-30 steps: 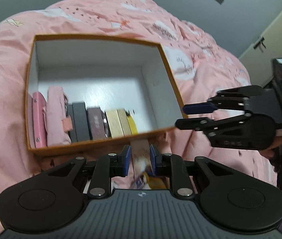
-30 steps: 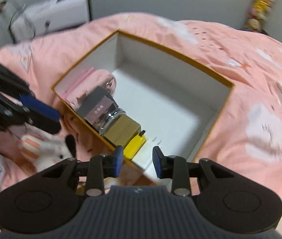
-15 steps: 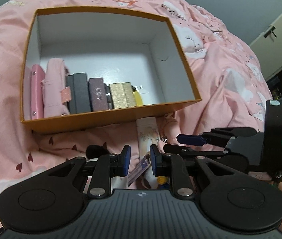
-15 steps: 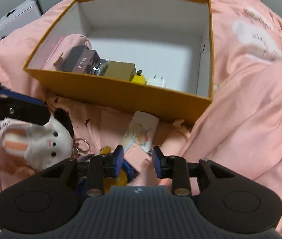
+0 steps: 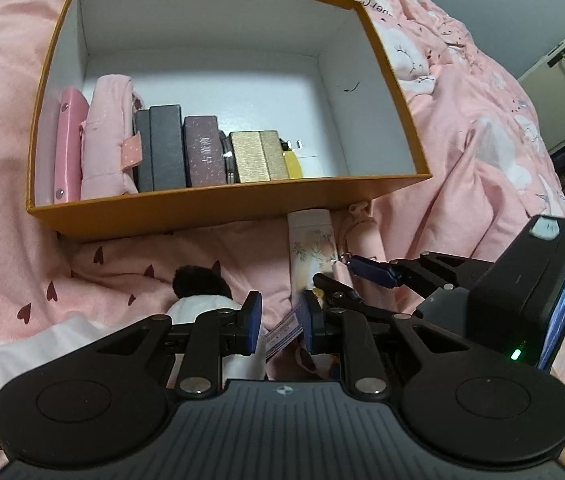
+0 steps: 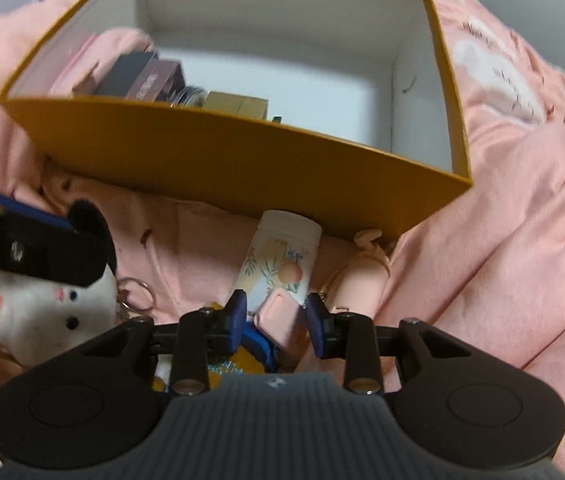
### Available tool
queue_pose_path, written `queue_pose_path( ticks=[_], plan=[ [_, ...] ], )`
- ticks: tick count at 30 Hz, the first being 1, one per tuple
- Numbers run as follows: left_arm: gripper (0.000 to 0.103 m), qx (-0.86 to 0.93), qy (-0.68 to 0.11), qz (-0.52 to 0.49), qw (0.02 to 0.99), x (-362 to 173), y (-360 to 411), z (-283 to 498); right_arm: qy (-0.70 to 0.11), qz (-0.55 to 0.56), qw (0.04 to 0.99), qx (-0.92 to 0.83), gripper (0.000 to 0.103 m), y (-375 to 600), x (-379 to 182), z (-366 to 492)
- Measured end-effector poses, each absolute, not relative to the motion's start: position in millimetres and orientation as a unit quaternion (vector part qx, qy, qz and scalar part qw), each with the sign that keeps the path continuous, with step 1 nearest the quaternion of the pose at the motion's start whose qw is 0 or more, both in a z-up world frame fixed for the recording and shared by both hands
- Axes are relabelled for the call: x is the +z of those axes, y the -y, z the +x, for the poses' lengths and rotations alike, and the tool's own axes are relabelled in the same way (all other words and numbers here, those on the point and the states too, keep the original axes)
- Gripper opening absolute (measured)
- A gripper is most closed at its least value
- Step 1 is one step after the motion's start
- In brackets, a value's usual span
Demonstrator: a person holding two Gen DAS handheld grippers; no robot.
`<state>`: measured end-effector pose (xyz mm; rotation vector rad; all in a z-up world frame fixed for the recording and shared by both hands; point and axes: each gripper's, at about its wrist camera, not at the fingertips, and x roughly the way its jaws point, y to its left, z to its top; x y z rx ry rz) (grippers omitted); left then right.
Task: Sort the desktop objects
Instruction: 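Move left tool toward the plush keychain while right tool grasps the pink hair dryer handle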
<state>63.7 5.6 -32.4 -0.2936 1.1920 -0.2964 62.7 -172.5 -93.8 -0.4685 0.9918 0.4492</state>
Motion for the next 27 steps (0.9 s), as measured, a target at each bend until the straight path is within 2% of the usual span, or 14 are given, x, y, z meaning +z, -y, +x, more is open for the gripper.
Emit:
queue_pose_path(
  ticks=[4,10,16,22,27],
  plan=[
    [0.023,-0.130,-0.557,-0.138,0.809,-32.9,-7.1,62.9,-0.449,-0.248,0.834,0.202,0.025,169.7,-96.5,54.5],
    [0.023,-0.138,-0.559,-0.131,0.807,-33.9,0.8,65.4,-0.419,-0.222,0.861,0.188,0.013,190.8,-76.5,46.2],
    [0.023,-0.153,-0.565,-0.124,0.801,-34.9,16.1,68.8,-0.428,-0.165,0.872,0.170,0.012,230.7,-58.7,56.4],
    [0.023,-0.165,-0.574,-0.126,0.792,-37.6,29.4,76.2,-0.463,-0.132,0.855,0.192,0.012,242.3,-65.9,66.1],
    [0.023,-0.163,-0.580,-0.115,0.790,-43.1,39.2,82.5,-0.462,-0.090,0.859,0.201,0.011,251.8,-66.1,66.1]
  ],
)
